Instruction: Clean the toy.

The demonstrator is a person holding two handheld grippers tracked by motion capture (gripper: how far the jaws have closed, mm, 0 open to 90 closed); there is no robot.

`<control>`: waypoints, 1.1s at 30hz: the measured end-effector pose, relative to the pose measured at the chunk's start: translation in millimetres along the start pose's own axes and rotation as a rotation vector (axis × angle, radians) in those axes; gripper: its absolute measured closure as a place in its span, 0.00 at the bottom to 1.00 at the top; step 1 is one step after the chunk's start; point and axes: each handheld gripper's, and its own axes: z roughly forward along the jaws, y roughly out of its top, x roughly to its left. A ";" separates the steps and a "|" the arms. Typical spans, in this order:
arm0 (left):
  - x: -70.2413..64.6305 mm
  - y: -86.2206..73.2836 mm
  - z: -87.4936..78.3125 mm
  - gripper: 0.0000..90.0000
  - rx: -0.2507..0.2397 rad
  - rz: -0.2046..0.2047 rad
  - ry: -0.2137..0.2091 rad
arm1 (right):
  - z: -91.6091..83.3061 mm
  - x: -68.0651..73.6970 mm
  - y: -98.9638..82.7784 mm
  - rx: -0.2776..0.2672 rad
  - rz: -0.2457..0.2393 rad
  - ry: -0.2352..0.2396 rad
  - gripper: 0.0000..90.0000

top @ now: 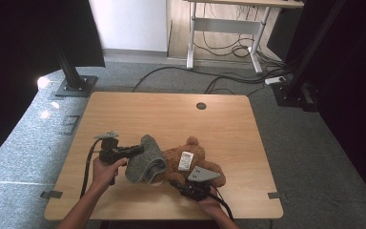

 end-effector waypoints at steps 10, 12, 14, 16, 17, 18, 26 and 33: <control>-40.8 26.7 43.9 0.89 0.027 0.048 -0.139 | 10.4 -5.0 1.8 0.021 0.008 -0.019 0.83; -49.3 32.1 56.4 0.89 0.047 0.071 -0.144 | 15.6 -6.5 3.4 0.020 0.008 -0.026 0.83; -54.6 36.6 69.1 0.89 0.068 0.082 -0.147 | 20.1 -8.1 5.6 0.024 0.006 -0.026 0.83; -57.0 40.1 80.2 0.89 0.088 0.087 -0.143 | 24.1 -10.1 7.6 0.025 -0.001 -0.027 0.83; -57.2 41.6 84.4 0.89 0.095 0.086 -0.142 | 25.9 -11.3 8.4 0.025 -0.001 -0.028 0.83; -57.1 42.9 88.4 0.89 0.099 0.083 -0.141 | 27.3 -12.9 9.1 0.025 -0.001 -0.030 0.83; -45.4 46.1 98.5 0.89 0.129 0.056 -0.098 | 31.2 -20.1 11.7 0.026 0.007 -0.043 0.82; -24.4 37.3 77.7 0.89 0.135 0.039 0.025 | 24.7 -19.0 8.0 0.031 0.003 -0.051 0.82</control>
